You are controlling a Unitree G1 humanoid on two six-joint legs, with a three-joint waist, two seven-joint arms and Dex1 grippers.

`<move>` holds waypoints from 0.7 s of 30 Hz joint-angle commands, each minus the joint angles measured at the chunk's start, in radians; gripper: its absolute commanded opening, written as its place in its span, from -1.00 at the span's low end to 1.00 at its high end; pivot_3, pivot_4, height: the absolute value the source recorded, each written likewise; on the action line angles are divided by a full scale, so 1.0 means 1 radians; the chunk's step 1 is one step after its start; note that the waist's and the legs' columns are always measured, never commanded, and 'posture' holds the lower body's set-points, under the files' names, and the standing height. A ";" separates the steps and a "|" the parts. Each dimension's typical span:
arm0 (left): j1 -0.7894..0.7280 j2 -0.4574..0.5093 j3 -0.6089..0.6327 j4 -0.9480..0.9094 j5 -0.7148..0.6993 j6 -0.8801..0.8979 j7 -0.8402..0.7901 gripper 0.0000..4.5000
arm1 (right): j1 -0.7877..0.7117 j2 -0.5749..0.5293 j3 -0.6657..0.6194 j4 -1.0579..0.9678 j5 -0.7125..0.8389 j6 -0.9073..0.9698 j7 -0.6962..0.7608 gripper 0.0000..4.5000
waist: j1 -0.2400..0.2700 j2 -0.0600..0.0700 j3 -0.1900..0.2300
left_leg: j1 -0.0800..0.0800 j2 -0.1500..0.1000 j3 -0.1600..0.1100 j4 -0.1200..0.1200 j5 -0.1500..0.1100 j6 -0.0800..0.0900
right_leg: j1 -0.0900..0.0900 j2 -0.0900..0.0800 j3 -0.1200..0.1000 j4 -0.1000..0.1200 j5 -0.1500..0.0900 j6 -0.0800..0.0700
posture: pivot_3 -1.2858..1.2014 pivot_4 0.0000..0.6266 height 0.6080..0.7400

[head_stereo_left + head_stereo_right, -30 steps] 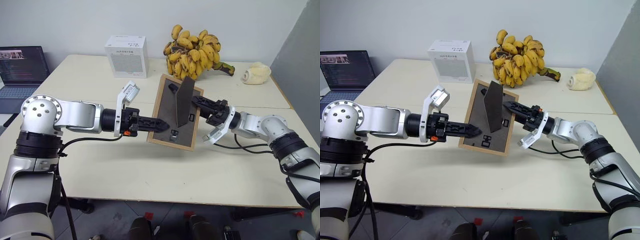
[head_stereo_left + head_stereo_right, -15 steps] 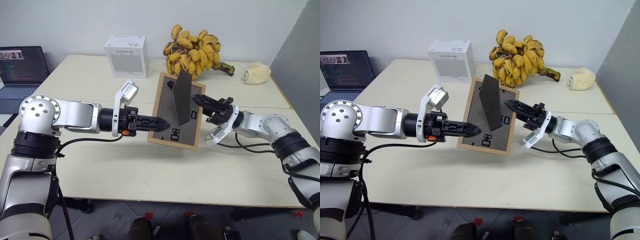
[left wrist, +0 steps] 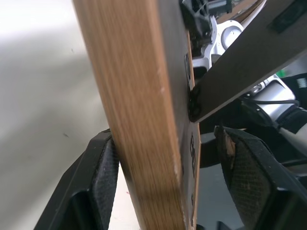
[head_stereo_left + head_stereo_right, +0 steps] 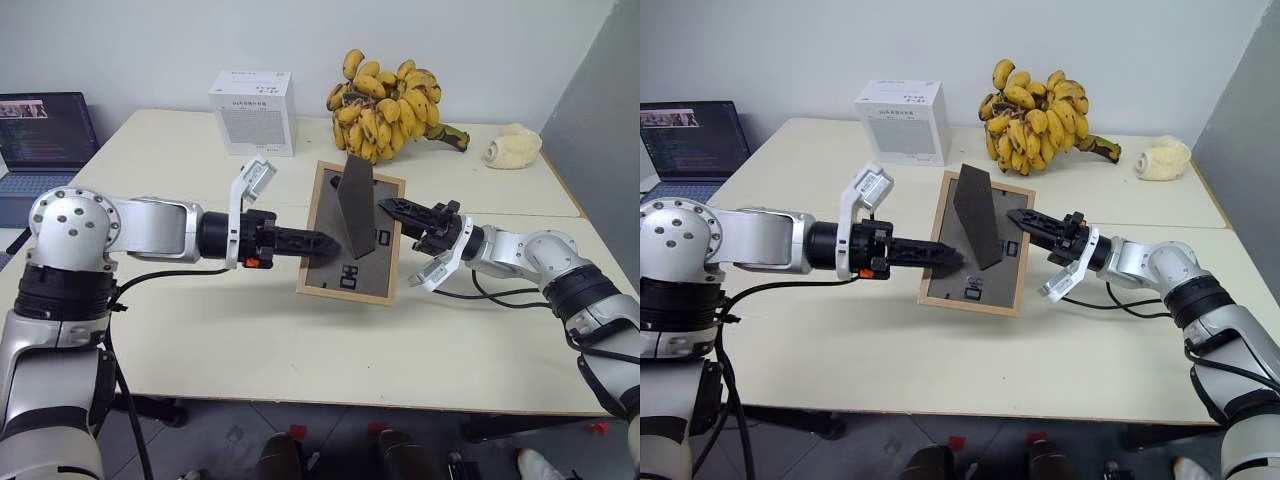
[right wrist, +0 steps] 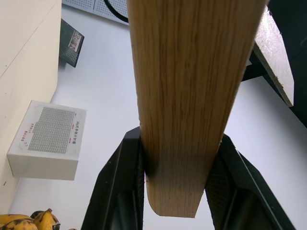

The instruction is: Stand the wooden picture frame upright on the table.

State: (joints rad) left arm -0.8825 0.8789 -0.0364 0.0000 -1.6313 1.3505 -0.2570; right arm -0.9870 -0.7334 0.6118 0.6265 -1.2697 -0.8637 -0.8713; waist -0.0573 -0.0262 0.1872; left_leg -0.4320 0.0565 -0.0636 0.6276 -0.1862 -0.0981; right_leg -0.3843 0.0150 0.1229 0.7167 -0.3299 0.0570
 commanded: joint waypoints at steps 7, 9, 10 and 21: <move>0.430 0.050 0.445 -0.495 0.508 -0.542 -0.338 0.39 | -0.052 0.037 -0.013 0.129 0.131 -0.100 0.094 -0.44 | 0.001 0.000 0.000 | 0.000 0.001 0.001 0.000 0.000 0.000 | 0.000 0.000 0.000 0.000 0.000 -0.001 | 0.03 -0.52 1.00; 0.602 0.023 0.563 -0.596 0.522 -0.543 -0.316 0.39 | -0.061 0.064 -0.021 0.211 0.193 -0.141 0.165 -0.44 | -0.025 0.001 0.000 | 0.004 0.001 0.007 -0.001 -0.001 0.001 | 0.002 -0.002 0.005 -0.002 0.000 -0.001 | 0.03 -0.52 1.00; 0.658 0.014 0.594 -0.631 0.521 -0.547 -0.307 0.39 | -0.063 0.071 -0.023 0.237 0.216 -0.157 0.192 -0.44 | -0.028 -0.001 0.000 | 0.004 0.001 0.005 -0.001 -0.001 0.002 | 0.004 -0.003 0.003 -0.002 -0.001 -0.001 | 0.03 -0.52 1.00; 1.060 -0.048 0.847 -0.833 0.456 -0.564 -0.184 0.39 | 0.008 0.367 -0.369 0.393 1.318 0.067 1.517 -0.44 | -0.030 -0.008 0.008 | 0.019 0.004 0.000 -0.001 -0.002 0.002 | 0.023 0.000 -0.003 -0.004 -0.001 -0.002 | 0.03 -0.52 1.00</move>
State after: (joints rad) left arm 0.1566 0.8286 0.7842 -0.7845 -1.1954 0.8158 -0.4477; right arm -0.9975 -0.3918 0.3307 1.1014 -0.1929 -0.9459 0.3787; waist -0.0877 -0.0339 0.1950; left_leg -0.4126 0.0607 -0.0656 0.6266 -0.1882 -0.0957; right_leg -0.3597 0.0152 0.1186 0.7116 -0.3310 0.0550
